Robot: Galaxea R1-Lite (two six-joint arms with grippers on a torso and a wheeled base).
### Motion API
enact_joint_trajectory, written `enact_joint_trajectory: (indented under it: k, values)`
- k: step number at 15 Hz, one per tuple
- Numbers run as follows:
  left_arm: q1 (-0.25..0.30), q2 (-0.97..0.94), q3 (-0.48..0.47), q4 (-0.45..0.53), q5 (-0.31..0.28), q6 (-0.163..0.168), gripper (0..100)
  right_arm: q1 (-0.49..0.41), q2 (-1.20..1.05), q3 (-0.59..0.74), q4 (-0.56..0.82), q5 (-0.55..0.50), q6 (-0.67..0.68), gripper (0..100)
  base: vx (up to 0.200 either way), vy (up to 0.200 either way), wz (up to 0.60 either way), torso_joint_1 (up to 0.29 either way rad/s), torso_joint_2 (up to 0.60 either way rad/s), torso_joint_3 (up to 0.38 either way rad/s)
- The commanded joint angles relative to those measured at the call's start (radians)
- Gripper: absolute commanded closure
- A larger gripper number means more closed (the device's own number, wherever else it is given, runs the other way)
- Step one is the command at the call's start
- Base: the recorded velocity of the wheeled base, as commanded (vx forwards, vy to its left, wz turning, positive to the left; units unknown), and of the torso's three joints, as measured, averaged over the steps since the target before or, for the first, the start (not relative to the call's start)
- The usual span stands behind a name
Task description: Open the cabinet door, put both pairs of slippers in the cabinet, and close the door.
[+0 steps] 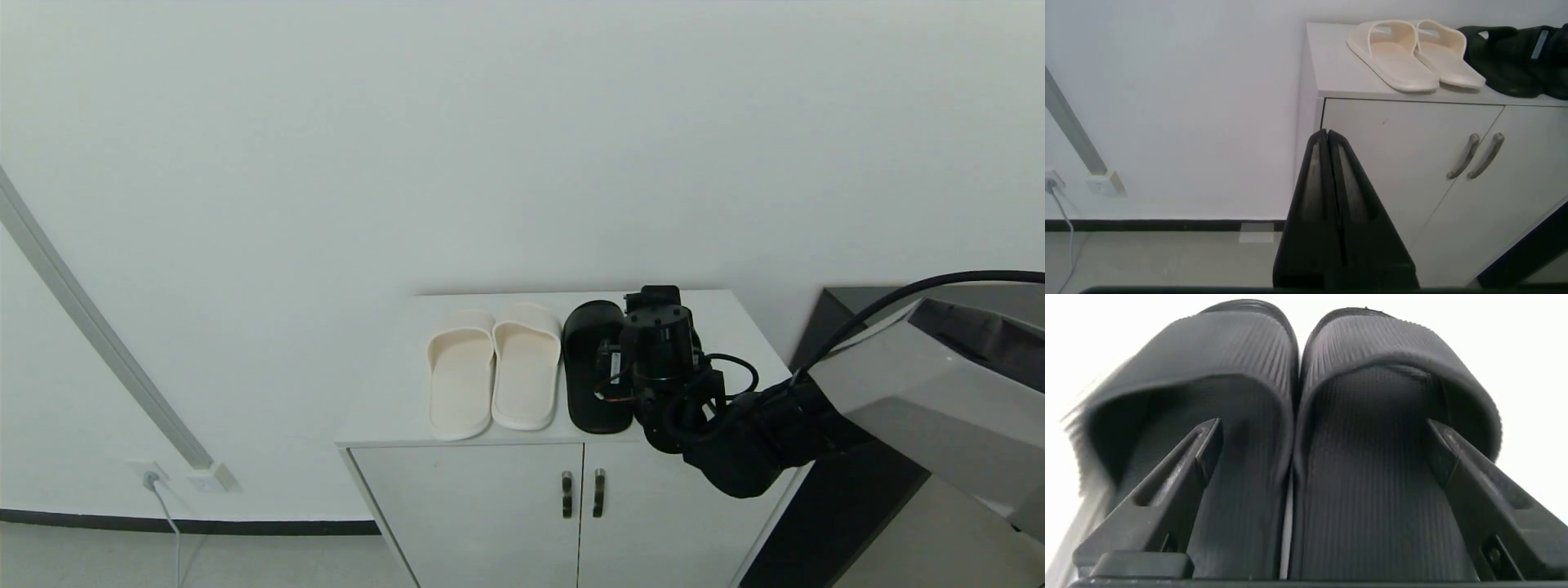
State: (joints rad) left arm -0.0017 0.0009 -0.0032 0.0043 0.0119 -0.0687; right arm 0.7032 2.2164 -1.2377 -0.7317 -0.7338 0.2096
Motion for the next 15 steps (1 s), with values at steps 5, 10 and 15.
enact_joint_trajectory:
  k: [5,10,15]
  values:
    - [0.000,0.001,0.000,0.000,0.000,0.000,100,-0.053,0.094,-0.151,0.057,0.016,-0.006,0,0.000,0.000,0.00,0.000,0.00,0.000]
    - [0.000,0.001,0.000,0.000,0.000,0.000,100,-0.054,0.094,-0.152,0.057,0.022,-0.009,100,0.000,0.000,0.00,0.000,0.00,0.000]
    - [0.002,0.001,0.000,0.000,0.000,-0.002,100,-0.045,-0.026,-0.065,0.054,0.024,-0.035,100,0.000,0.000,0.00,0.000,0.00,0.000]
